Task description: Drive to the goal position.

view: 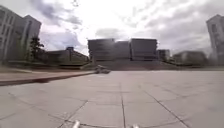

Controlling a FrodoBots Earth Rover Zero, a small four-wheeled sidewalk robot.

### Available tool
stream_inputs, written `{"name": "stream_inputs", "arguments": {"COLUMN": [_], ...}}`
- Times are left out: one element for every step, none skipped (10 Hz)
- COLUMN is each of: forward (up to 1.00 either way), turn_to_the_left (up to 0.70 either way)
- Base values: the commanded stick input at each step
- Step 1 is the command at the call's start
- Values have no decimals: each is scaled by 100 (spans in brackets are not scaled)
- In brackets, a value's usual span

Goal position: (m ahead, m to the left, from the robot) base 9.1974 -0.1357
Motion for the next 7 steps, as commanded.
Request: {"name": "stream_inputs", "arguments": {"forward": [70,70,70,70,70,68,67], "turn_to_the_left": [-32,-29,-25,-21,-14,0,0]}}
